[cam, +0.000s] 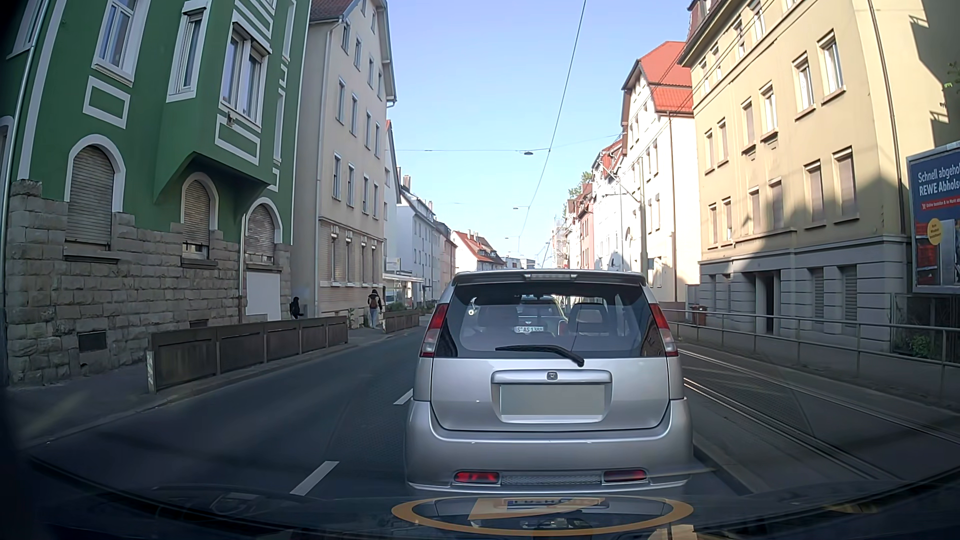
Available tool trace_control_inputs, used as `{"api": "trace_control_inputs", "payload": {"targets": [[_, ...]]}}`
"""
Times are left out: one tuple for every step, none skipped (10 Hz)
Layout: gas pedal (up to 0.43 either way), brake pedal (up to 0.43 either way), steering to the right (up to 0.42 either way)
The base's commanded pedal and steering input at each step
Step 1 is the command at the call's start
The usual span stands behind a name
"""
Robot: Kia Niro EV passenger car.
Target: Follow the waypoints while adhering to traffic rules and regulations
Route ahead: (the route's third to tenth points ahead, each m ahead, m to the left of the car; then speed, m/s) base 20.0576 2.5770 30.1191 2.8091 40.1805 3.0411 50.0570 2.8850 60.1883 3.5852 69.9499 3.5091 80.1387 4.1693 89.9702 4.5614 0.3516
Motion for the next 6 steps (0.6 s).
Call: {"api": "trace_control_inputs", "payload": {"targets": [[0.0, 0.262, 0.0], [0.0, 0.262, 0.0], [0.0, 0.262, 0.0], [0.0, 0.256, 0.0], [0.0, 0.25, 0.0], [0.0, 0.25, 0.0]]}}
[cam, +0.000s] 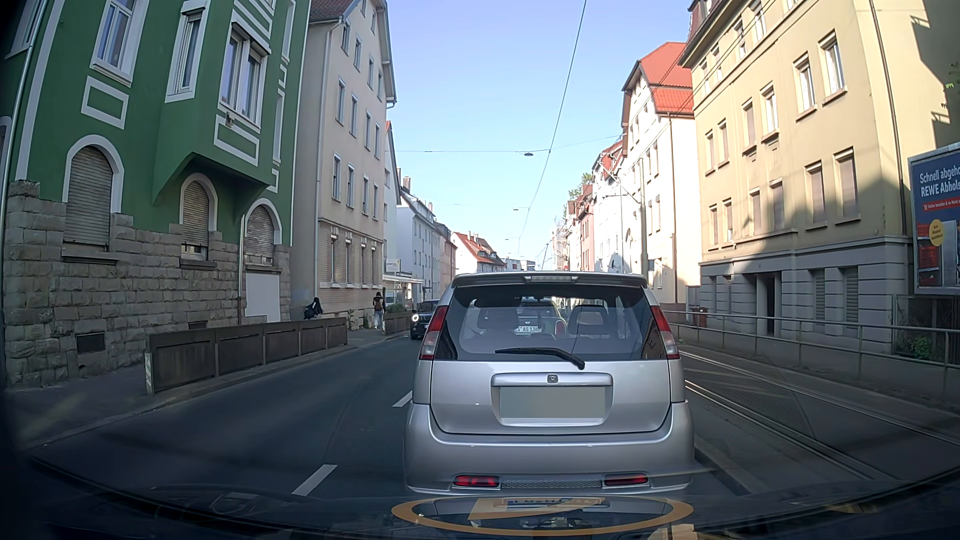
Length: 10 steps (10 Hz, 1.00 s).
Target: Follow the waypoints while adhering to traffic rules and regulations
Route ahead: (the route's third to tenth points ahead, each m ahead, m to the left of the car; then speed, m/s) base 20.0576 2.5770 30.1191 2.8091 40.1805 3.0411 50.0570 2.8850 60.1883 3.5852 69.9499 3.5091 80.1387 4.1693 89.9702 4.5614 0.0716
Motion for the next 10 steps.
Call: {"api": "trace_control_inputs", "payload": {"targets": [[0.0, 0.25, 0.0], [0.0, 0.25, 0.0], [0.0, 0.25, 0.0], [0.0, 0.25, 0.0], [0.0, 0.25, 0.0], [0.0, 0.25, 0.0], [0.0, 0.25, 0.0], [0.0, 0.25, 0.0], [0.0, 0.25, 0.0], [0.0, 0.25, 0.0]]}}
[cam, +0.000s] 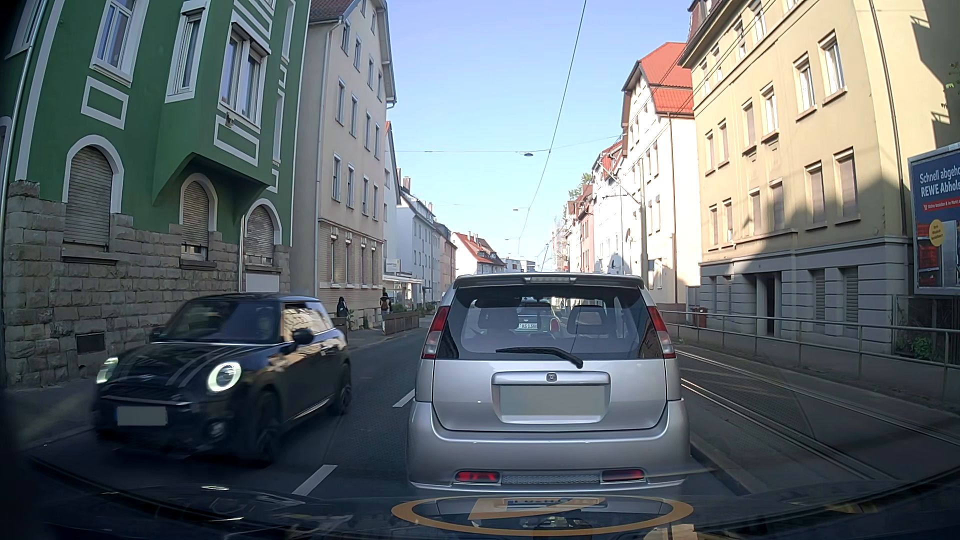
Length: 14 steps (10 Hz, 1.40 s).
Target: Follow the waypoints while adhering to traffic rules and regulations
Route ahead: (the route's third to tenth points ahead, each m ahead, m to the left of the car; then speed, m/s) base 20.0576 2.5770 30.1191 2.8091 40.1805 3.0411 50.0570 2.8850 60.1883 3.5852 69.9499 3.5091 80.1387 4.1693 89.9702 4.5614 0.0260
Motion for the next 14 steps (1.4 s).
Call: {"api": "trace_control_inputs", "payload": {"targets": [[0.0, 0.25, 0.0], [0.0, 0.25, 0.0], [0.0, 0.25, 0.0], [0.0, 0.25, 0.0], [0.0, 0.25, 0.0], [0.0, 0.25, 0.0], [0.0, 0.25, 0.0], [0.0, 0.25, 0.0], [0.0, 0.25, 0.0], [0.0, 0.25, 0.0], [0.0, 0.25, 0.0], [0.0, 0.25, 0.0], [0.0, 0.238, 0.0], [0.0, 0.207, 0.0]]}}
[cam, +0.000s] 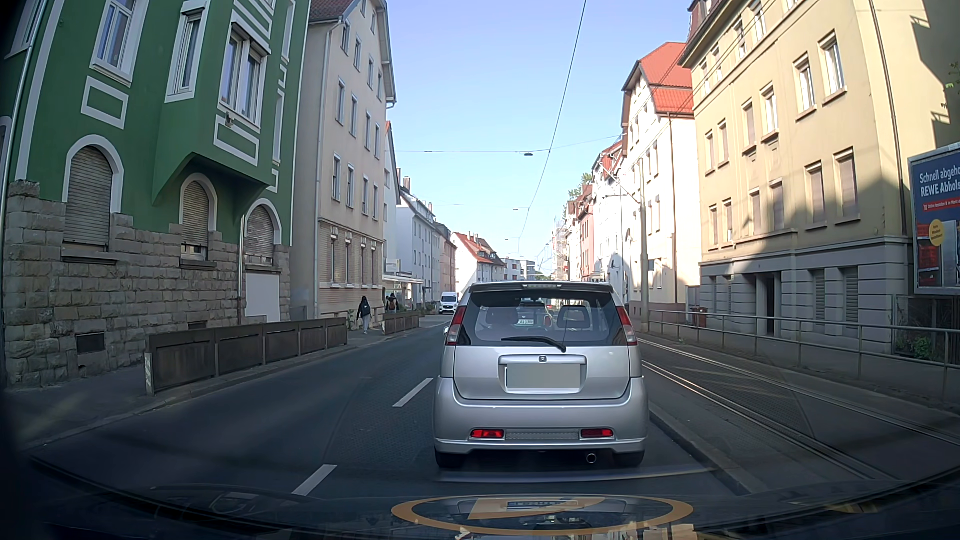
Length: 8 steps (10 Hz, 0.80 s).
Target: Follow the waypoints while adhering to traffic rules and regulations
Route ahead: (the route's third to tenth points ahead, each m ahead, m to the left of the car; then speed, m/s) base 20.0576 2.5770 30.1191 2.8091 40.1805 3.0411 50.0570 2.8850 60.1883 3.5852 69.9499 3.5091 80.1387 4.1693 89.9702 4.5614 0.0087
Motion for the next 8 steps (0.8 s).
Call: {"api": "trace_control_inputs", "payload": {"targets": [[0.0, 0.201, 0.0], [0.0, 0.189, 0.0], [0.0, 0.085, 0.0], [0.0, 0.012, 0.0], [0.0, 0.0, 0.0], [0.0, 0.0, 0.0], [0.0, 0.0, 0.0], [0.0, 0.0, 0.0]]}}
